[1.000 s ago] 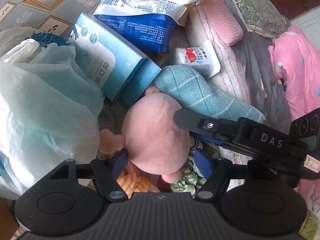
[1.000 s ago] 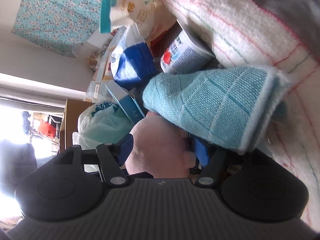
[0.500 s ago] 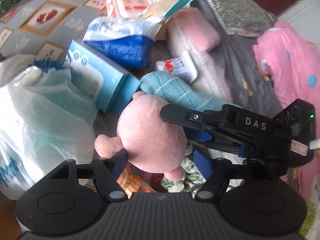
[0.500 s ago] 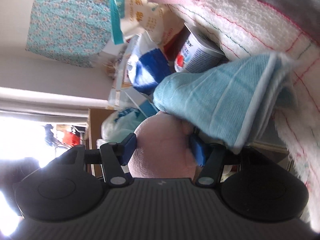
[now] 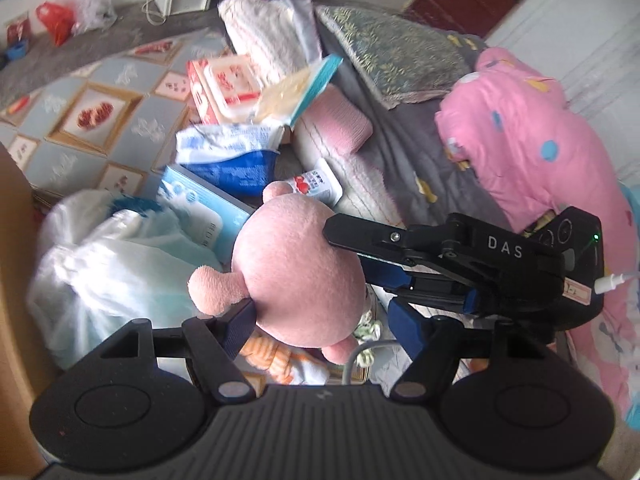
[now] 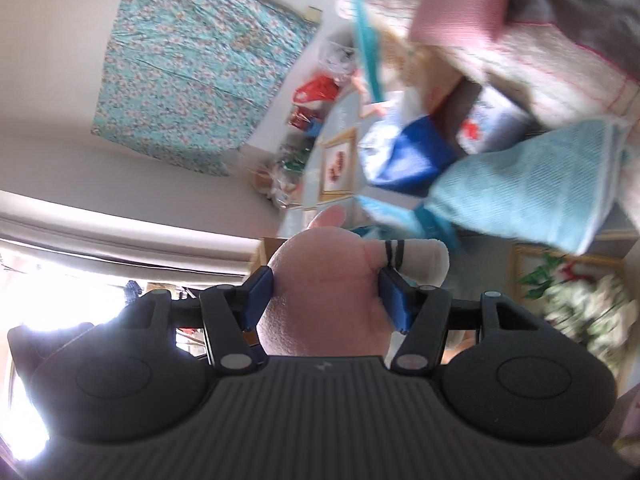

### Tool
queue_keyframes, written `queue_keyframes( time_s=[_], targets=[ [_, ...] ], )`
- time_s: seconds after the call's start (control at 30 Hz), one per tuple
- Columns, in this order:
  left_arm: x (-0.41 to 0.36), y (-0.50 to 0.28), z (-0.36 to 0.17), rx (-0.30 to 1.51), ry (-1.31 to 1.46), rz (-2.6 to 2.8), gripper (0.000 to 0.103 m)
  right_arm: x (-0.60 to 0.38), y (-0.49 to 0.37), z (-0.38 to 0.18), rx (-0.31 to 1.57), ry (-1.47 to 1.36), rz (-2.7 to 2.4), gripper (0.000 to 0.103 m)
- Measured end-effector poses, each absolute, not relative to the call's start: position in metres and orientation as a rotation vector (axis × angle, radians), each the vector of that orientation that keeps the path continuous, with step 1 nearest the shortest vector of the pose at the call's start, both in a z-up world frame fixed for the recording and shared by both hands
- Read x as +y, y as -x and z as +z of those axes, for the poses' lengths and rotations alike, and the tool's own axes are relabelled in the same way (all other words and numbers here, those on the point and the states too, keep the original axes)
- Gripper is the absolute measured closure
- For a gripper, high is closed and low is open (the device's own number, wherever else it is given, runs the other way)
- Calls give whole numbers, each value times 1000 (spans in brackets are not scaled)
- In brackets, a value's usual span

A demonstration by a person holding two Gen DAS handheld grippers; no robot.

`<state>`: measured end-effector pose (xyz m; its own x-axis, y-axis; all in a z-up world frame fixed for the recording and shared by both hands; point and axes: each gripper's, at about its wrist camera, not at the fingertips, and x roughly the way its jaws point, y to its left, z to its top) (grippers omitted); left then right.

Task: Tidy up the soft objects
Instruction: 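Carry the doll over the cardboard box and open the right gripper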

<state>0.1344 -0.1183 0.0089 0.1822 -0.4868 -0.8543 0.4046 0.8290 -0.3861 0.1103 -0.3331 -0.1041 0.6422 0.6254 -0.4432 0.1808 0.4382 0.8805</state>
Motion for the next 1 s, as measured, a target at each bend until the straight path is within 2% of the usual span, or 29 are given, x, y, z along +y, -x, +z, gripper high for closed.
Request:
queue_keyframes(
  time_s=[0.23, 0.5, 0.7, 1.0],
  targets=[
    [-40, -128, 61, 1167, 51, -597, 30, -251, -121, -59, 838, -1122, 423, 45],
    [81, -134, 88, 1108, 121, -390, 30, -118, -172, -51, 892, -1115, 625, 45],
    [164, -145, 70, 1093, 192, -215, 30, -21, -216, -67, 1011, -1081, 713, 45],
    [242, -173, -7, 1162, 340, -112, 30, 69, -249, -92, 1157, -837, 676, 44]
  ],
)
